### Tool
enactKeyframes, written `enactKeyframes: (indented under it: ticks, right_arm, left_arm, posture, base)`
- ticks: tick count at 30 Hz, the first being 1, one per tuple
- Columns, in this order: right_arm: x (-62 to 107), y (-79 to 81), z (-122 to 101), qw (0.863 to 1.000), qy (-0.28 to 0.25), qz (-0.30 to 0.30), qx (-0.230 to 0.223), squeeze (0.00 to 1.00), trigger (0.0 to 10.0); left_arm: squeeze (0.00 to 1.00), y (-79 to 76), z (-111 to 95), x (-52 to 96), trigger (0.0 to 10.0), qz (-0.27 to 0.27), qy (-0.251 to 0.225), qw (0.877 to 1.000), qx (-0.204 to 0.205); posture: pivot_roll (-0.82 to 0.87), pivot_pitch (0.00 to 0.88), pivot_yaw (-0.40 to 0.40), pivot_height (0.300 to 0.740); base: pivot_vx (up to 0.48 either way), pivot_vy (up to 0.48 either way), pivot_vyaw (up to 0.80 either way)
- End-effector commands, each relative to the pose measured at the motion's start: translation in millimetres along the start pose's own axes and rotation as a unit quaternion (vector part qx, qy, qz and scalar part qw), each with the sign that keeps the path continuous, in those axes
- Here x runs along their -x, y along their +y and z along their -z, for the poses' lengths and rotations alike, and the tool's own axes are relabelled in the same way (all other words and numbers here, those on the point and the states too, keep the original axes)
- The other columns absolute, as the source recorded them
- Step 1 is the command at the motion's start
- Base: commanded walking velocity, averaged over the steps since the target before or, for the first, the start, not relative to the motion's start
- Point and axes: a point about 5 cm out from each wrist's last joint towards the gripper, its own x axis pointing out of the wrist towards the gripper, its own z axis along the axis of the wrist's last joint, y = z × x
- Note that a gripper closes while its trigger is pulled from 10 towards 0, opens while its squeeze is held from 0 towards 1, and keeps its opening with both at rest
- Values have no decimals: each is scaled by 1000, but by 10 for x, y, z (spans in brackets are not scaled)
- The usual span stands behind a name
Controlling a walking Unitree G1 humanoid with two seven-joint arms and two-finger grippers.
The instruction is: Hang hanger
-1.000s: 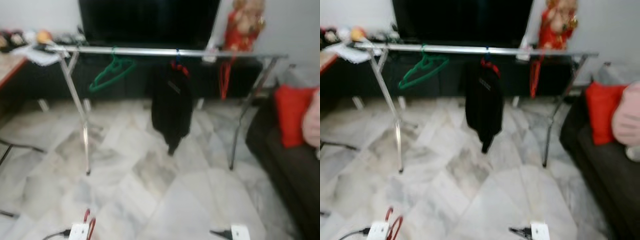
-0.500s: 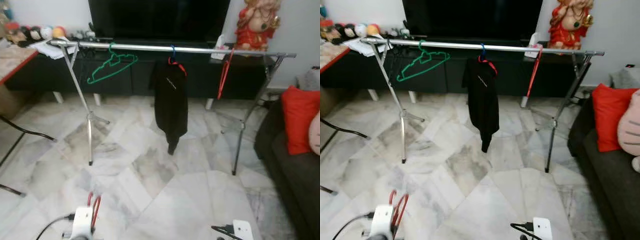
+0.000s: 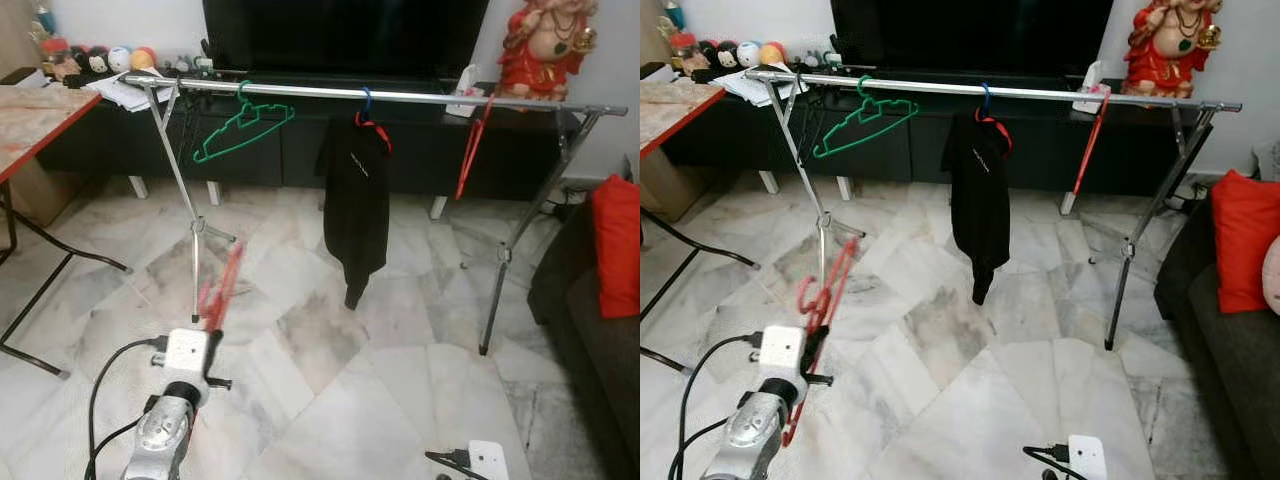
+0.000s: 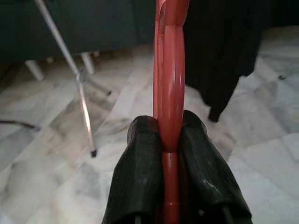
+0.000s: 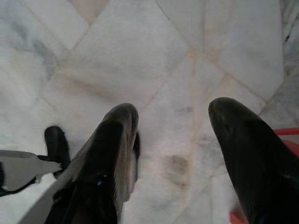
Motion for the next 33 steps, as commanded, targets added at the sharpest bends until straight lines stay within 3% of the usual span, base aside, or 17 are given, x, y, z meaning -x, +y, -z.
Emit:
enactKeyframes:
  ticks: [1, 20, 33]
  right_arm:
    - [-7, 28, -8, 1000, 1, 5, 2, 0, 10000]
    - [-24, 149, -25, 1000, -1, 2, 2, 0, 10000]
    - [9, -40, 33, 1000, 5, 14, -3, 0, 10000]
  left_arm:
    - [0, -4, -49, -6, 10000, 6, -12, 1000, -2]
    - [0, -22, -148, -28, 10000, 6, -20, 1000, 14]
    - [0, 11, -186, -51, 10000, 2, -17, 1000, 19]
  posture:
    - [-148, 0, -26, 740]
    - [-145, 0, -26, 740]
    - [-145, 0, -15, 740]
  base:
    - [240, 0, 0]
    - [336, 0, 0]
    - [370, 0, 0]
